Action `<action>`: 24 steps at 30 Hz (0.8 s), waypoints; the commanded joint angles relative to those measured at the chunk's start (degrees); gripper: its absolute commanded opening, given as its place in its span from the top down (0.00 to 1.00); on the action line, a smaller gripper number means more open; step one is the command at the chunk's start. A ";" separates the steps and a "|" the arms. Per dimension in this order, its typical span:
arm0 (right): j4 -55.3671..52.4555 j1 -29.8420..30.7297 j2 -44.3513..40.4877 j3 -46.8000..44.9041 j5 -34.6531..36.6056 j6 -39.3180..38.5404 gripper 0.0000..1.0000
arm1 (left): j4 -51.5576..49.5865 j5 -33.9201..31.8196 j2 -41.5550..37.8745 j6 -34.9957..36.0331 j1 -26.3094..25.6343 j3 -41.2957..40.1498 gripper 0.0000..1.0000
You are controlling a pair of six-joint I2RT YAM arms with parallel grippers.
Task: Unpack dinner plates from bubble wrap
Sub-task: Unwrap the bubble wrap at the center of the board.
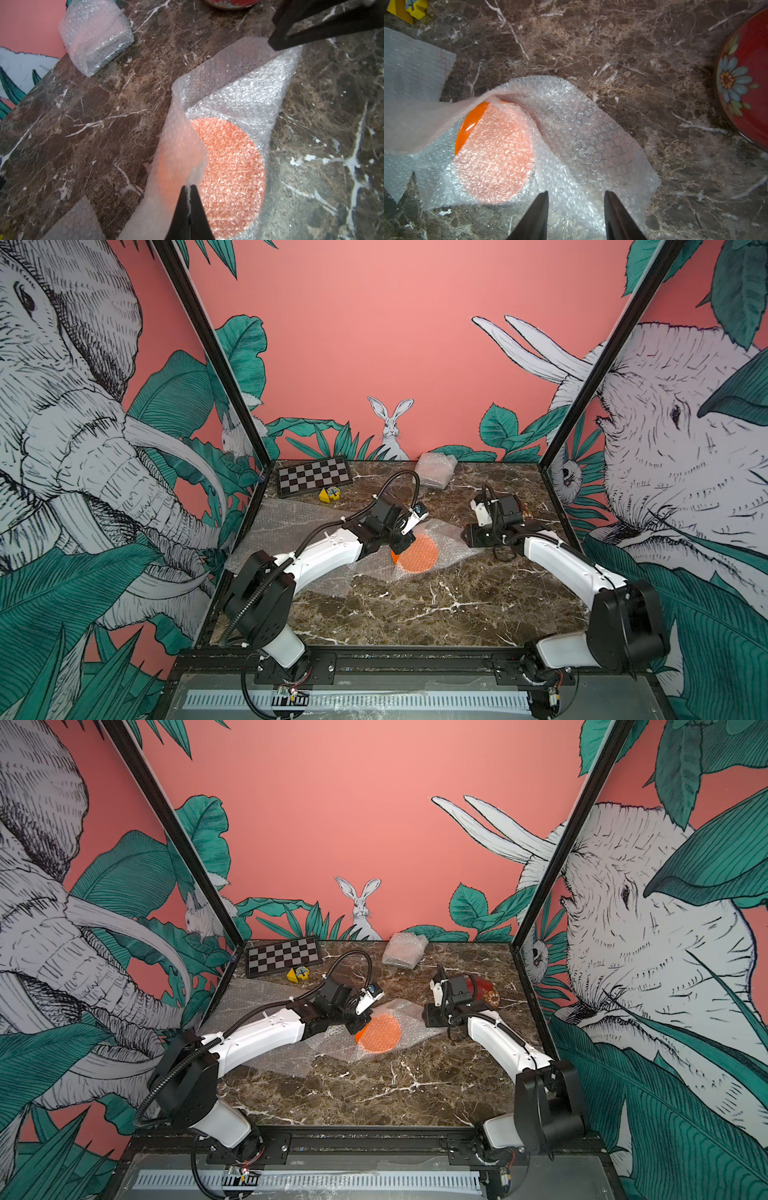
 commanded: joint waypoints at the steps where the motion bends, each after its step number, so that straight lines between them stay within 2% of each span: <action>1: 1.80 0.98 -0.56 0.37 -3.76 -1.08 0.53 | -1.70 -4.21 -1.56 -8.06 -0.25 3.55 1.00; 5: 1.77 2.88 2.26 1.18 -7.51 -1.65 0.53 | -3.60 -7.15 -0.25 -10.74 -0.10 5.66 1.00; 12: 1.14 5.46 9.21 2.37 -9.55 -1.64 0.53 | -5.50 -9.65 1.23 -12.16 0.30 7.59 1.00; 24: 0.91 5.51 17.37 5.99 0.22 -0.53 0.53 | -7.84 -8.65 1.31 -17.24 3.65 5.83 1.00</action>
